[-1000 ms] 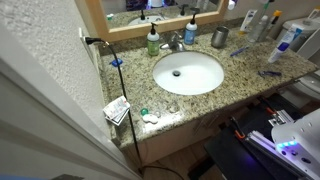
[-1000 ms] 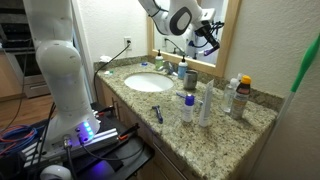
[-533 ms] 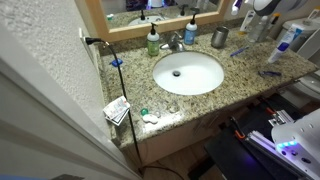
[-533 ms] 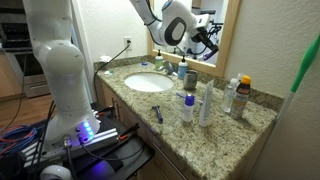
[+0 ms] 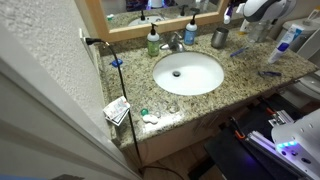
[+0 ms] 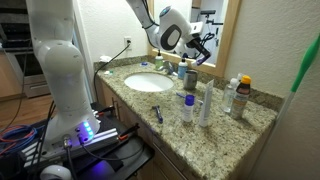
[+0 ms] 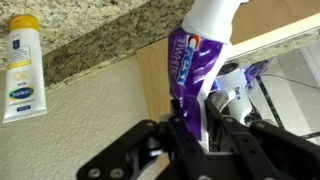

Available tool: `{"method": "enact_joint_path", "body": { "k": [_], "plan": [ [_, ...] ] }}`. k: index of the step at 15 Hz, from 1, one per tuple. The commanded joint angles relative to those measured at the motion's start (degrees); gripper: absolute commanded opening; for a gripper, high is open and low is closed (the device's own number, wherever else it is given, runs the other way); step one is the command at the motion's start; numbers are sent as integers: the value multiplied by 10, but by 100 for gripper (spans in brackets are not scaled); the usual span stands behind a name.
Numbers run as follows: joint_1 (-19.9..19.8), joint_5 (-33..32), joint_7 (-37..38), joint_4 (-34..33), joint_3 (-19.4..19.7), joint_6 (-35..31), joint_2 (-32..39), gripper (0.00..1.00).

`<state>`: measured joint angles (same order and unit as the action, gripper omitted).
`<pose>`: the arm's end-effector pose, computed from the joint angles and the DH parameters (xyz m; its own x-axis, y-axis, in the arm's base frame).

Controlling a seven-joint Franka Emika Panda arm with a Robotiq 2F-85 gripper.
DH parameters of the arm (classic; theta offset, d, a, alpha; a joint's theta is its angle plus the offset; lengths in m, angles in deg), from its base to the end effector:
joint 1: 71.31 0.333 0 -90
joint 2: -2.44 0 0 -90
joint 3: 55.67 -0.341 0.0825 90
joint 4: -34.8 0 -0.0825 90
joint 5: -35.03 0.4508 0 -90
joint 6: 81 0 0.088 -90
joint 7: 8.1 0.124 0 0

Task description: Take the toothbrush from the cup and put it on the counter, then pick the toothpaste and put it in the cup

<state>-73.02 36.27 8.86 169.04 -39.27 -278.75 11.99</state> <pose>0.5920 -0.1934 0.3430 0.4412 -0.4312 0.7870 -0.4728 -0.8571 -0.2045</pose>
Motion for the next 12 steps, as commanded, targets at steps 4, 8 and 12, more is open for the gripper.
{"method": "enact_joint_path", "body": {
  "k": [4, 8, 12],
  "plan": [
    [88, 63, -63, -38, 56, -8, 41, 7],
    [159, 103, -88, -54, 111, -9, 80, 7],
    [260, 155, -103, -53, 196, -8, 111, 7]
  ]
}}
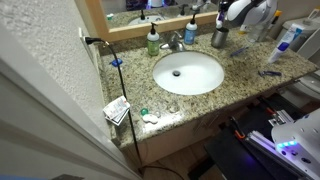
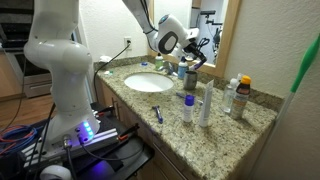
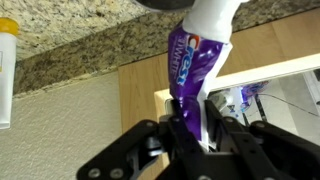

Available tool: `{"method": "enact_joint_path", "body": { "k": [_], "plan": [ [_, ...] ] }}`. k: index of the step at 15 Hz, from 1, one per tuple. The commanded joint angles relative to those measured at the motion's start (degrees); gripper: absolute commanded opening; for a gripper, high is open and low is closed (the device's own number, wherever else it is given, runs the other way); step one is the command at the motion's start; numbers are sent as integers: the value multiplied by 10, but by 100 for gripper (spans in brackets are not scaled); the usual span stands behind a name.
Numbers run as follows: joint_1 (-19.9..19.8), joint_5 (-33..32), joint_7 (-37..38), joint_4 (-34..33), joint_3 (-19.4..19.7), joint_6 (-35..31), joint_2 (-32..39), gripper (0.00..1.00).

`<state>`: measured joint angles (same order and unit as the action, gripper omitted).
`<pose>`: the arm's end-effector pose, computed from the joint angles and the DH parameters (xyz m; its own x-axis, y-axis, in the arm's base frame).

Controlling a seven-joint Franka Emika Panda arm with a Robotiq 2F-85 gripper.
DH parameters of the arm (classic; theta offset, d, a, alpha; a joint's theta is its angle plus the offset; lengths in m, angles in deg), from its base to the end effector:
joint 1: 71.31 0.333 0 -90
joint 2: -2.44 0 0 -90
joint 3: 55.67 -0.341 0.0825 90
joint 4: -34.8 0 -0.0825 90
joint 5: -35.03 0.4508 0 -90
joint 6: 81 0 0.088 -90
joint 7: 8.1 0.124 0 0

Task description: Take the toothbrush from the cup and put it on the counter, then pick the toothpaste and put it in the cup

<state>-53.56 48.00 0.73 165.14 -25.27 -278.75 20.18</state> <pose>0.6224 -0.1580 0.3093 0.5012 -0.3479 0.7923 -0.4592 -0.8830 -0.0973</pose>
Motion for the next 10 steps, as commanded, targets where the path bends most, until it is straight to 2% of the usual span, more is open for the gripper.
{"method": "enact_joint_path", "body": {
  "k": [1, 10],
  "plan": [
    [83, 45, -16, -13, 69, -7, 35, 7],
    [291, 136, 7, -11, 249, -8, 150, 7]
  ]
}}
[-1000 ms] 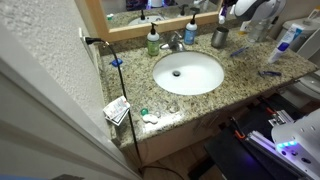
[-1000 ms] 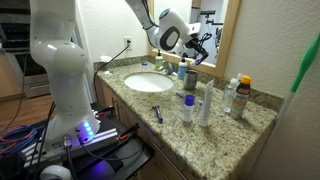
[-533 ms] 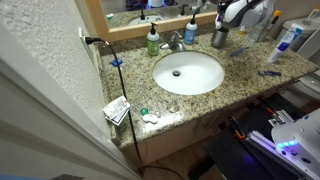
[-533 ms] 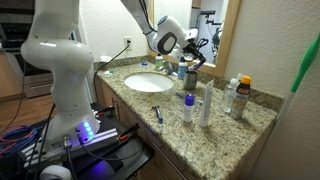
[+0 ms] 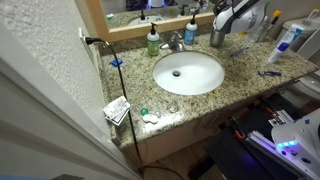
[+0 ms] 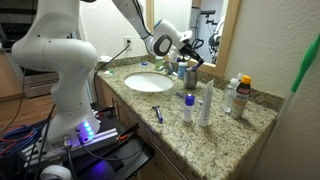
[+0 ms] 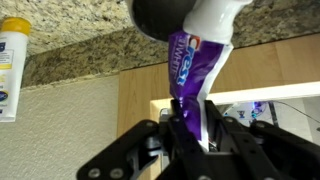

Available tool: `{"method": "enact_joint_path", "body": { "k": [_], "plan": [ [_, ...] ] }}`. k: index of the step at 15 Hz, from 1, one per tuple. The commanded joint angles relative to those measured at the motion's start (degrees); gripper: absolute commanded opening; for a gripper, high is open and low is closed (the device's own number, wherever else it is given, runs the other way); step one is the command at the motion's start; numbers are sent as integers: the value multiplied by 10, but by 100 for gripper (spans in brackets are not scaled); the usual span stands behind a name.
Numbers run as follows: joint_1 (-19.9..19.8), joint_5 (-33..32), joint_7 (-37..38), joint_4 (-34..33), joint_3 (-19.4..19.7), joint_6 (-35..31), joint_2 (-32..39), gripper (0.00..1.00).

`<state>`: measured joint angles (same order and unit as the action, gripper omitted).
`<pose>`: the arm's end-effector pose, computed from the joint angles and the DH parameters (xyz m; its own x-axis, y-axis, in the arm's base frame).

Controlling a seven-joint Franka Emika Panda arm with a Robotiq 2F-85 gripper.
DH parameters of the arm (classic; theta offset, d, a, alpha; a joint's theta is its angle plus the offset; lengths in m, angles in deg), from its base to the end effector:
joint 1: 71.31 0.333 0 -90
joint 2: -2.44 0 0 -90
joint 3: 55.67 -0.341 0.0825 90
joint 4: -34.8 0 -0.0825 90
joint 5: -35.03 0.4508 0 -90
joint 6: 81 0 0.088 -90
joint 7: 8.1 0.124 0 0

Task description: Take the toothbrush from the cup and put it on the counter, then pick the toothpaste and put it in the cup

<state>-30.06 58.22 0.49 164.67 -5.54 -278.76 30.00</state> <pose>0.6269 -0.1271 0.2917 0.5041 -0.2828 0.8160 -0.5034 -0.8640 0.0116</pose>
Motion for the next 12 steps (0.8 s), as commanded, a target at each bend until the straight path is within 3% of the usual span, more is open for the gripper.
{"method": "enact_joint_path", "body": {
  "k": [1, 5, 11, 12],
  "plan": [
    [74, 43, 13, -3, 67, -7, 65, 7],
    [125, 73, 25, 10, 107, -8, 116, 7],
    [155, 132, 25, 32, 122, -8, 176, 7],
    [157, 139, 27, 36, 120, -7, 180, 40]
  ]
}}
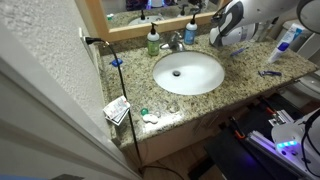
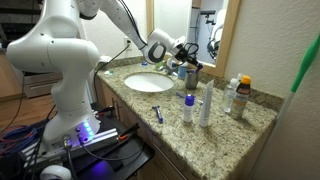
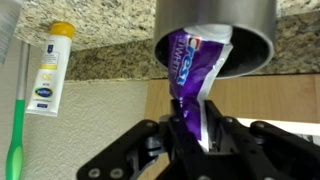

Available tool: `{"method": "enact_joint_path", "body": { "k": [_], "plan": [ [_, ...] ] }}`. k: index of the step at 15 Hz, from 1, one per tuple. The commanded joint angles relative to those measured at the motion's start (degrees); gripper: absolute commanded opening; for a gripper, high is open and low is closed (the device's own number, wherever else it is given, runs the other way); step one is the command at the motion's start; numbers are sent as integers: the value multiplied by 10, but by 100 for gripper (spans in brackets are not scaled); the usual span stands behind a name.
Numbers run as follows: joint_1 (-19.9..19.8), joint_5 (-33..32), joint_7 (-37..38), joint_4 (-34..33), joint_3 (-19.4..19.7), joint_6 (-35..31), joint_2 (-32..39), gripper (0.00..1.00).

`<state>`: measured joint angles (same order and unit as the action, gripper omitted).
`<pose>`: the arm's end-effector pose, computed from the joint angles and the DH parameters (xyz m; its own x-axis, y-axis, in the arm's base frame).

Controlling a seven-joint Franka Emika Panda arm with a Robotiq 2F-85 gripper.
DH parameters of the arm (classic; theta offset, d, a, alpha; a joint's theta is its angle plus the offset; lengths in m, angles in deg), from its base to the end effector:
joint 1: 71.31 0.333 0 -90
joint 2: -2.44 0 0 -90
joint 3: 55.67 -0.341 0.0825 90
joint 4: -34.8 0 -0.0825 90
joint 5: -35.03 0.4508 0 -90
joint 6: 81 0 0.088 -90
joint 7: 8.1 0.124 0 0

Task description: Take the toothbrush from the cup and put it on the counter, then pick the toothpaste and put it in the cup

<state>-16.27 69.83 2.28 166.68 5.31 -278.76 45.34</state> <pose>0.6063 -0.1192 0.2578 0.4963 -0.2060 0.8434 -0.5904 -0.7923 0.1539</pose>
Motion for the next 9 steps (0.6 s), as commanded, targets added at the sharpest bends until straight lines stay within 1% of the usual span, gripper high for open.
{"method": "enact_joint_path", "body": {
  "k": [1, 3, 6, 8, 9],
  "plan": [
    [22, 32, 12, 18, 11, -7, 33, 52],
    [21, 41, 14, 22, 6, -7, 37, 65],
    [19, 54, 27, 22, -4, -7, 33, 87],
    [18, 67, 42, 15, -10, -7, 30, 98],
    [10, 66, 46, 12, -23, -7, 11, 100]
  ]
}}
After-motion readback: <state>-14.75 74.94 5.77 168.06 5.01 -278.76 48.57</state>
